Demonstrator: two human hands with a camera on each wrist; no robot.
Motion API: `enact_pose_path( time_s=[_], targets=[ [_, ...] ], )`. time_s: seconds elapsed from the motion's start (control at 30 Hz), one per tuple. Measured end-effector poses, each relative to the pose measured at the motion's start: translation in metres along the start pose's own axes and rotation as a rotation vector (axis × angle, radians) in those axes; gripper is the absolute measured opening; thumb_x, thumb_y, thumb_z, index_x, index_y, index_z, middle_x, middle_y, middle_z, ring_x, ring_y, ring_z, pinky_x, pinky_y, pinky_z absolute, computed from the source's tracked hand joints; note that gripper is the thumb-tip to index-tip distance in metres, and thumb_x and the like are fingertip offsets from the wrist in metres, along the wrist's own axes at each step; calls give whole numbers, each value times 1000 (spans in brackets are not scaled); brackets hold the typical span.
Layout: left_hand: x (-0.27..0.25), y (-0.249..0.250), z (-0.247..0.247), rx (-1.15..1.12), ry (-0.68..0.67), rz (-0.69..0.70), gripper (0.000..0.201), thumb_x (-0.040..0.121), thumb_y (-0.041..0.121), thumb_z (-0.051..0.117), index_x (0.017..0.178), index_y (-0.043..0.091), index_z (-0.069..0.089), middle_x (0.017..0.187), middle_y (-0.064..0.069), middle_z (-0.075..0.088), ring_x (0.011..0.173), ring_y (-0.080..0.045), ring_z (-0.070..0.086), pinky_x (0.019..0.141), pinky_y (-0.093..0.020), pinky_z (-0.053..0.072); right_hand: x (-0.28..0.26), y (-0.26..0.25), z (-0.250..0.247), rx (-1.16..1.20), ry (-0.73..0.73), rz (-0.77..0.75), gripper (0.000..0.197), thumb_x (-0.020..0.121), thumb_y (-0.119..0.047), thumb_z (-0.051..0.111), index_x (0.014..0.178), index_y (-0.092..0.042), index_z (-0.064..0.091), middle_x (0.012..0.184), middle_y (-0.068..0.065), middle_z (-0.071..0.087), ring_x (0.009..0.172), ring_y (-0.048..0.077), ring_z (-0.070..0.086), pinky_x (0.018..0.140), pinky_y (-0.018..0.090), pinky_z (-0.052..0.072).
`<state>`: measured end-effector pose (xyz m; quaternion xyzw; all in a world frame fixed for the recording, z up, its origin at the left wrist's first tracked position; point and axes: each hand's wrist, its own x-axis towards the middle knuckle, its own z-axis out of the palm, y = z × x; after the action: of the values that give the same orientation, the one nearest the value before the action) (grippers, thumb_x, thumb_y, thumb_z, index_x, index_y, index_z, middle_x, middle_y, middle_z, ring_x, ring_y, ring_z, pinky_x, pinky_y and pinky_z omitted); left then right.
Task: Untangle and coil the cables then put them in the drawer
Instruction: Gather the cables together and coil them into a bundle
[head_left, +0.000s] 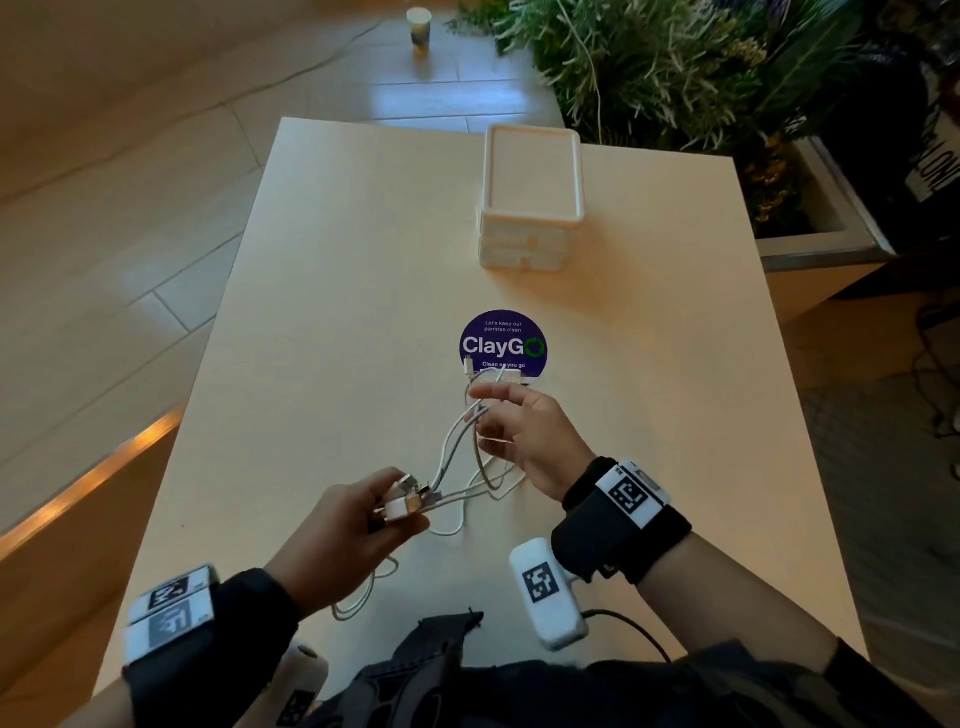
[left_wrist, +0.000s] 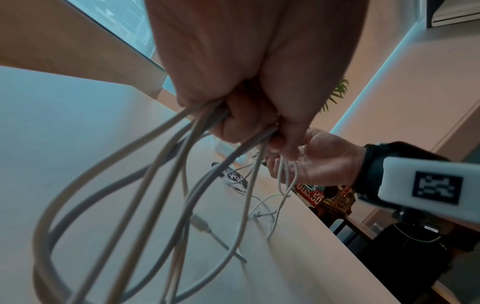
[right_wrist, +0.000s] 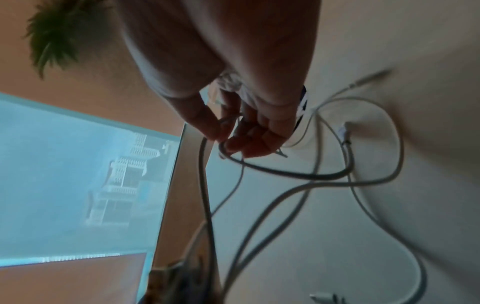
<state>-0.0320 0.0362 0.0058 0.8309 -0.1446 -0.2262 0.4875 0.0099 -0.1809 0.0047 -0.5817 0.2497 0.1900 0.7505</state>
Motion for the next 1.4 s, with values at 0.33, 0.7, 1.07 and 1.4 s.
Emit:
enact_pose_path(
  time_s=[0.33, 0.7, 1.07, 1.4],
  targets=[
    [3, -6, 8, 15, 62, -42, 12, 81, 21, 72, 82, 16, 61, 73, 20, 69, 54, 5, 47, 55, -19, 41, 1, -7, -8, 42, 68, 94, 35, 83, -1, 66, 109, -11, 45, 76, 8, 63, 63, 14, 58, 62, 26, 49],
    [12, -14, -5, 43, 195, -55, 13, 79, 20, 74, 81, 17, 61, 79, 1, 74, 57, -15, 53, 58, -27, 46, -4, -17, -29, -239, 31, 204, 7, 90, -20, 58, 87, -19, 65, 83, 0, 71, 74, 14, 65, 68, 28, 41],
    [-4, -55, -72, 59, 345, -170, 12, 80, 10, 71, 84, 20, 67, 64, 15, 61, 52, -3, 45, 51, -15, 33, 5, -64, -154, -420, 538, 52, 18, 93, -18, 53, 80, -16, 64, 75, 1, 60, 72, 15, 57, 74, 30, 37],
    [3, -37, -94, -134, 426, -151, 22, 81, -1, 65, 83, 21, 67, 63, 25, 67, 57, 4, 55, 58, -4, 41, 20, -27, -188, -1481, 600, -23, 21, 93, -7, 43, 102, -15, 60, 111, 15, 57, 104, 36, 51, 87, 43, 38]
  ],
)
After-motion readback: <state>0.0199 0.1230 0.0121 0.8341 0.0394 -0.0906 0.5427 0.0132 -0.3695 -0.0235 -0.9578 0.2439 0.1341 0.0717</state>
